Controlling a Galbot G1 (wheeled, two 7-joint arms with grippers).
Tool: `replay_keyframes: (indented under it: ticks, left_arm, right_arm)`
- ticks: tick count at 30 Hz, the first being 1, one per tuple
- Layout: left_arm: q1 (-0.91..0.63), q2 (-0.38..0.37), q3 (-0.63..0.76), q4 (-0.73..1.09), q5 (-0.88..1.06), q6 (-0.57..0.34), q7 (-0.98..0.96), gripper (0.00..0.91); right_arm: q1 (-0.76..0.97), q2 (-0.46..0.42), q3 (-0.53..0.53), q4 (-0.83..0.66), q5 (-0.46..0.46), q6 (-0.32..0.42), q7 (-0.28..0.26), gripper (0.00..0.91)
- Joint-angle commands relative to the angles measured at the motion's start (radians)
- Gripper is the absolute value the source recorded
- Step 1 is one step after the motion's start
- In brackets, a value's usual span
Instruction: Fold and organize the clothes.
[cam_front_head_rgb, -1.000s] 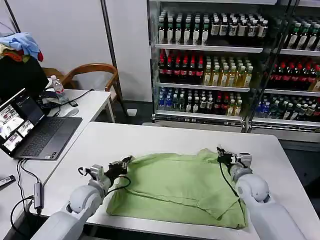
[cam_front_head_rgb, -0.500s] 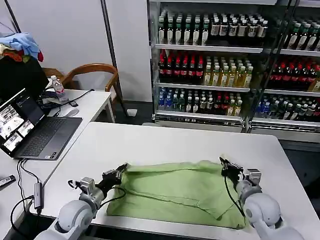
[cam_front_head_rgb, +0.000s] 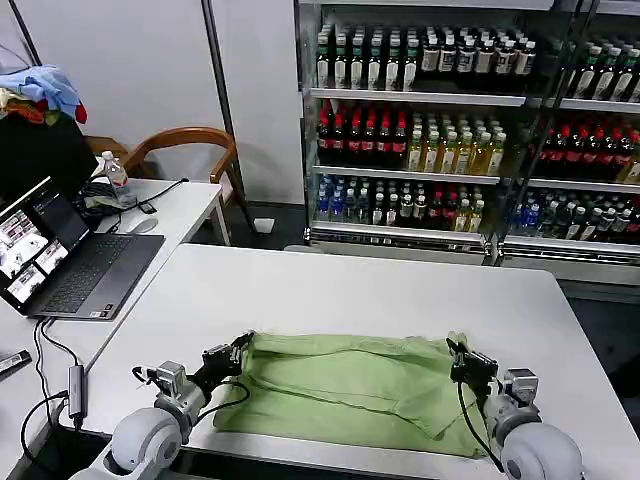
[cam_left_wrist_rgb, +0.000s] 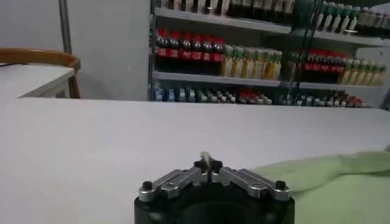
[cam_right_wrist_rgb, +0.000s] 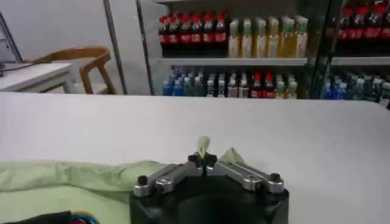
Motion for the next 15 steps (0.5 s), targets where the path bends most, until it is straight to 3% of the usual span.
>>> replay_keyframes:
  ticks: [1,15]
  left_arm:
    - [0.018,0.000,-0.006,-0.011,0.002,-0.002,0.001,0.050]
    - [0.040,0.000,-0.010,-0.012,0.023,-0.022,0.006,0.050]
  right_arm:
    - [-0.094,0.005,0.037,0.066,-0.010,-0.004,0.001,0.000]
    - [-0.110,-0.004,0.045,0.042,-0.016,-0.005,0.003,0.000]
